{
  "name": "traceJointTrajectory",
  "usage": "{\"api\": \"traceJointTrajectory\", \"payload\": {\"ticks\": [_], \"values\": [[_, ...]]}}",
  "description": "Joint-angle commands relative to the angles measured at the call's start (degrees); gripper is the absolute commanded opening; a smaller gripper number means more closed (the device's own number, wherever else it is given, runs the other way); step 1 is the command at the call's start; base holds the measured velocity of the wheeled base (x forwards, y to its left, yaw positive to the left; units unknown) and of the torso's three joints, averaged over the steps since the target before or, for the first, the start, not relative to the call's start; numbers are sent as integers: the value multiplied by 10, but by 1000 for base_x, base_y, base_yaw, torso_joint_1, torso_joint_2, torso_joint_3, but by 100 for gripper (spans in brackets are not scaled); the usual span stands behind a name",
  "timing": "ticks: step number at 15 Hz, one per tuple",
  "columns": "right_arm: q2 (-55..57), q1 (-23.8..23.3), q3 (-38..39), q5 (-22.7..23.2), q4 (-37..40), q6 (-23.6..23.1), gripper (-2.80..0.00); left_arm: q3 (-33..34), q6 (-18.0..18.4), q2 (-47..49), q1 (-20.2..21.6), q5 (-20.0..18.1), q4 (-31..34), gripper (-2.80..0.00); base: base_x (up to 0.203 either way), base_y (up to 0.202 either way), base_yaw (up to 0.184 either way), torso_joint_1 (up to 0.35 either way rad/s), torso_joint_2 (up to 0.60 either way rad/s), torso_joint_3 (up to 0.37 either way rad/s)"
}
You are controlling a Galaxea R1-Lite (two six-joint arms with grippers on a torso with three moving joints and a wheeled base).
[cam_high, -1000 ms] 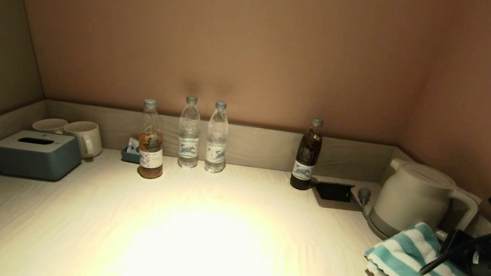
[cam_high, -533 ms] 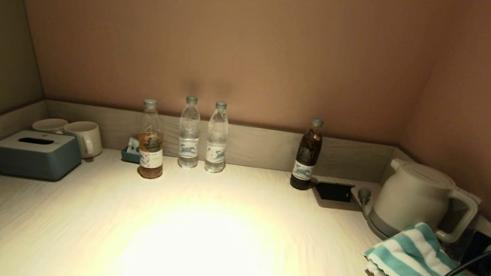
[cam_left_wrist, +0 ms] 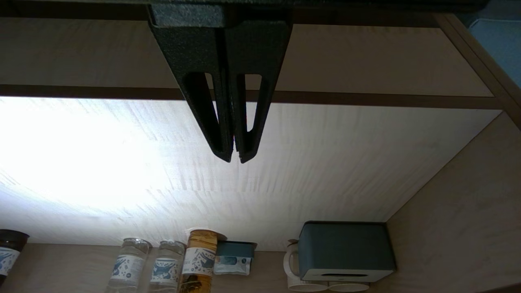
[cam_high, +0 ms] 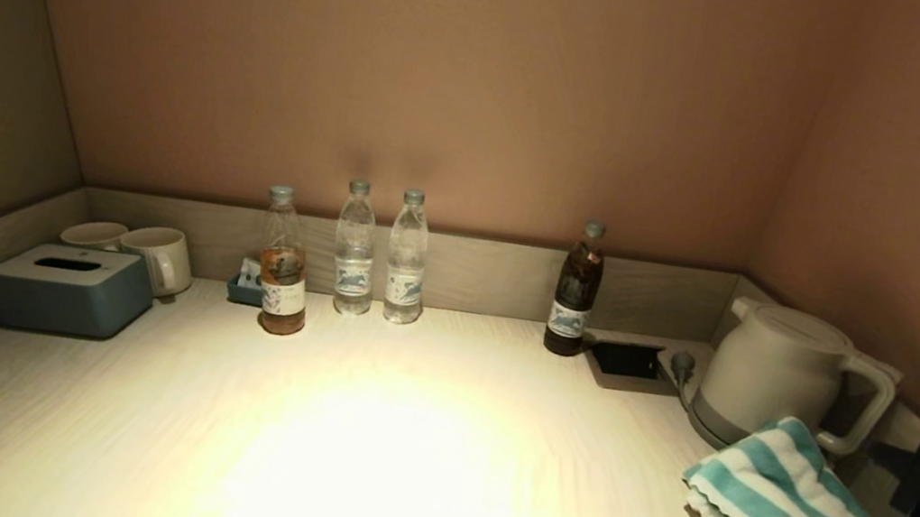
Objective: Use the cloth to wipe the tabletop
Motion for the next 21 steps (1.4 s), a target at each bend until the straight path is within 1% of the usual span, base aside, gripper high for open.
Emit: {"api": "traceJointTrajectory", "payload": {"ticks": [1,3,4,7,9,12,15,18,21], "values": [[-49,3,16,-25,-1,-31,-280,0,0,1,0,0,0,-280,0,0,0,0,0,0],[-74,7,19,-34,3,-33,-280,0,0,1,0,0,0,-280,0,0,0,0,0,0],[-117,9,20,-43,9,-35,-280,0,0,1,0,0,0,-280,0,0,0,0,0,0],[-231,12,21,-64,39,-67,-280,0,0,1,0,0,0,-280,0,0,0,0,0,0],[-265,13,20,-70,63,-84,-280,0,0,1,0,0,0,-280,0,0,0,0,0,0],[-315,12,18,-73,103,-87,-280,0,0,1,0,0,0,-280,0,0,0,0,0,0],[-335,14,20,-73,117,-87,-280,0,0,1,0,0,0,-280,0,0,0,0,0,0],[-394,18,26,-70,169,-87,-280,0,0,1,0,0,0,-280,0,0,0,0,0,0],[-451,21,44,-69,186,-87,-280,0,0,1,0,0,0,-280,0,0,0,0,0,0]]}}
